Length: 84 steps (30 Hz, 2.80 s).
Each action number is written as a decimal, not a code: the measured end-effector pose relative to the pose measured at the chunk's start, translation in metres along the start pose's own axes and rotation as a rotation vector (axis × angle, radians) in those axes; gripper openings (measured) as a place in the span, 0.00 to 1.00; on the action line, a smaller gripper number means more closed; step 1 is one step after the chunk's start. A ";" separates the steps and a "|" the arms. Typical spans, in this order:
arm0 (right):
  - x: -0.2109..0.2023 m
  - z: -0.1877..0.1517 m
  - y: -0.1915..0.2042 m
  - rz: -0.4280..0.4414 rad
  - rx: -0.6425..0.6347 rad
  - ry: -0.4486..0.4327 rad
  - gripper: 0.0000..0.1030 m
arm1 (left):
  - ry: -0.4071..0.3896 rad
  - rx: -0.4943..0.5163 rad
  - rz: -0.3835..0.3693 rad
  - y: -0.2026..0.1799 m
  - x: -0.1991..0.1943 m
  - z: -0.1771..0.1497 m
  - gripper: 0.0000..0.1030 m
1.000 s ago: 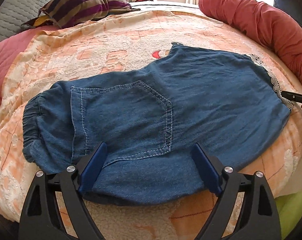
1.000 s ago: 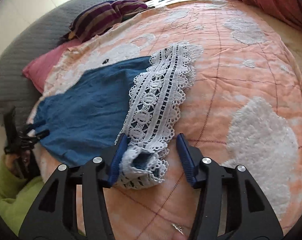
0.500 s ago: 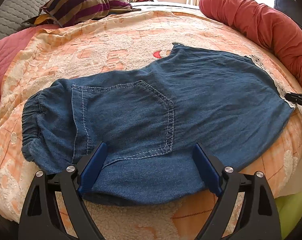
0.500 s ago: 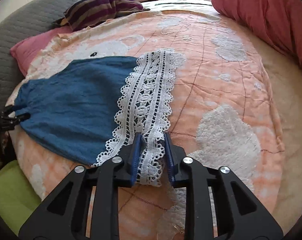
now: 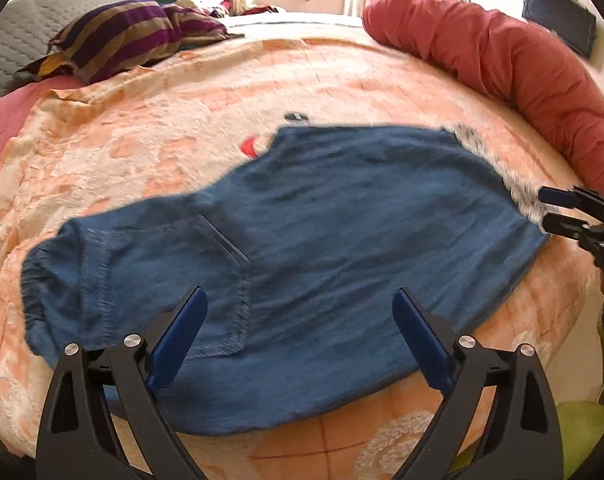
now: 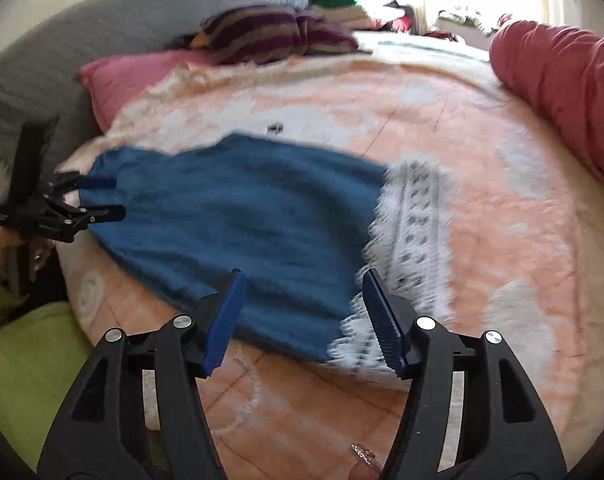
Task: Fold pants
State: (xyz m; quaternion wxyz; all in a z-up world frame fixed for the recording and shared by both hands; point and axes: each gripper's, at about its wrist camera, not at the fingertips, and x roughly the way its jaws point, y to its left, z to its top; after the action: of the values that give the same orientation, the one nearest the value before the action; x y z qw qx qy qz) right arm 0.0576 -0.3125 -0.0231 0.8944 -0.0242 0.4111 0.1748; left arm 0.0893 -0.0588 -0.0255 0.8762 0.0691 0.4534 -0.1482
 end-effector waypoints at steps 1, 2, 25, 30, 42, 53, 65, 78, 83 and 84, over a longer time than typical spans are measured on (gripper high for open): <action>0.008 -0.003 0.000 -0.012 -0.002 0.029 0.53 | 0.013 0.007 0.007 -0.001 0.003 -0.003 0.90; 0.018 -0.007 -0.002 -0.018 0.004 0.067 0.54 | 0.031 0.013 0.018 -0.002 0.009 -0.006 0.90; -0.067 -0.005 -0.037 -0.092 0.116 -0.187 0.78 | -0.091 0.147 0.001 -0.078 -0.024 0.080 0.96; -0.069 -0.007 -0.040 -0.111 0.115 -0.198 0.82 | -0.097 0.150 -0.017 -0.093 -0.019 0.099 0.96; -0.050 -0.017 -0.049 -0.075 0.170 -0.155 0.84 | -0.042 0.198 -0.035 -0.119 0.015 0.121 0.96; -0.026 -0.025 -0.054 -0.046 0.231 -0.102 0.84 | 0.006 0.309 -0.113 -0.148 0.077 0.171 0.96; -0.003 -0.029 -0.058 0.022 0.316 -0.072 0.62 | 0.104 0.362 -0.233 -0.167 0.157 0.198 0.95; 0.013 -0.024 -0.060 0.078 0.347 -0.073 0.34 | 0.167 0.300 -0.433 -0.166 0.177 0.189 0.49; 0.015 -0.022 -0.060 0.101 0.351 -0.081 0.25 | 0.170 0.303 -0.397 -0.176 0.171 0.186 0.30; 0.013 -0.021 -0.060 0.109 0.349 -0.086 0.24 | 0.166 0.292 -0.399 -0.174 0.169 0.186 0.28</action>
State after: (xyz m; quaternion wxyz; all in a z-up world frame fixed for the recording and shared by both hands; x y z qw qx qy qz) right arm 0.0705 -0.3689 -0.0529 0.8910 0.1612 0.3970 0.1501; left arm 0.2694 -0.3048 -0.0532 0.7701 0.1161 0.5021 -0.3759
